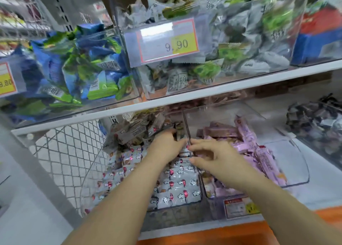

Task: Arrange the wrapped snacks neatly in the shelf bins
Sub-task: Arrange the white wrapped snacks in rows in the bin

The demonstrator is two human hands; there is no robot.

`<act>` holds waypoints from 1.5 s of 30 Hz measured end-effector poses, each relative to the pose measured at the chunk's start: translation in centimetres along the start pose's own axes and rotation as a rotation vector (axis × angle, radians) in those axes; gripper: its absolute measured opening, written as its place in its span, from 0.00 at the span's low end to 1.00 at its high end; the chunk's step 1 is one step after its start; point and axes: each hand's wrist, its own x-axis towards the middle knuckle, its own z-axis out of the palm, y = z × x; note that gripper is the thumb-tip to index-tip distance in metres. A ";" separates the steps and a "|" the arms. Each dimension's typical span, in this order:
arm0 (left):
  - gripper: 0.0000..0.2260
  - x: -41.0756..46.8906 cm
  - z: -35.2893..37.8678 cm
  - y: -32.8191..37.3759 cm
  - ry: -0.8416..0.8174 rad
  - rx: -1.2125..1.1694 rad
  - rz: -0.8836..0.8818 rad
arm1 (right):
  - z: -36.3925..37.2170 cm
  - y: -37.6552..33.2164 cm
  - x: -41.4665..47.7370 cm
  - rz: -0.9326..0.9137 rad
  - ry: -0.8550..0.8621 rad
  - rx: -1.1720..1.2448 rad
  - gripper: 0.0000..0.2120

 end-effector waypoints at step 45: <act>0.04 1.8 -1.2 -4.2 -0.141 0.461 0.377 | -1.9 -0.8 -0.4 -0.061 0.339 0.156 0.15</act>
